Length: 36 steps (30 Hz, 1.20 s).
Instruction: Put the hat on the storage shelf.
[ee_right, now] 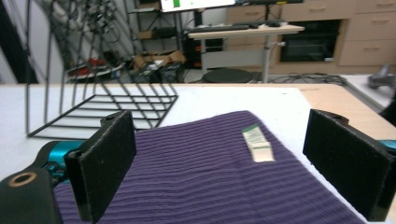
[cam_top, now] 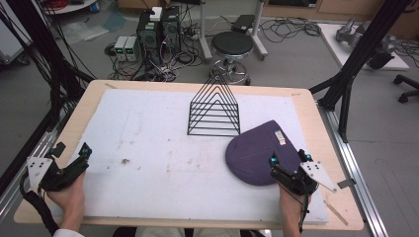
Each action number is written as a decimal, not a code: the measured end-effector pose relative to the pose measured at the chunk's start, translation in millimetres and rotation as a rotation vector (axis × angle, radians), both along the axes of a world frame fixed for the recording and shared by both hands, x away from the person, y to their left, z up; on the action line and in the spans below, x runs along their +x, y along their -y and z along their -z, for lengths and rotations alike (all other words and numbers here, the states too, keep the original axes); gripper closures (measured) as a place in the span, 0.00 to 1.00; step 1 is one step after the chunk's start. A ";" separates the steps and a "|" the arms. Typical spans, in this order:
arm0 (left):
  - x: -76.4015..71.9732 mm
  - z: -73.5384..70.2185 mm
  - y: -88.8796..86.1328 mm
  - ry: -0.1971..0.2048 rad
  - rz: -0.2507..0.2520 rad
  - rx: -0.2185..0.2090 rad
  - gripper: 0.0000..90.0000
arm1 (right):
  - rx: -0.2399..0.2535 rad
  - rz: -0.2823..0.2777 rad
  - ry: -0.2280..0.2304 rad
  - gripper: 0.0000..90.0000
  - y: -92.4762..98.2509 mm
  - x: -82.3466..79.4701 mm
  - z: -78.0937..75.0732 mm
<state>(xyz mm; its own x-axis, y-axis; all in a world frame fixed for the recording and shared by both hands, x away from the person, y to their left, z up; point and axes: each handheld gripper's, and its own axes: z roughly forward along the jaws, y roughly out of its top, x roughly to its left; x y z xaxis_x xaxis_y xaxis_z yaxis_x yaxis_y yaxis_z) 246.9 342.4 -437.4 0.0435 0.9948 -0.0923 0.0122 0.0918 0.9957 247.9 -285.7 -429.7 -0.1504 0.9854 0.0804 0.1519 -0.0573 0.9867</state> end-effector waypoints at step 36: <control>1.0 1.6 -3.1 -0.020 -0.003 -0.011 0.26 | -0.307 -0.420 -0.264 0.10 -45.0 24.4 7.4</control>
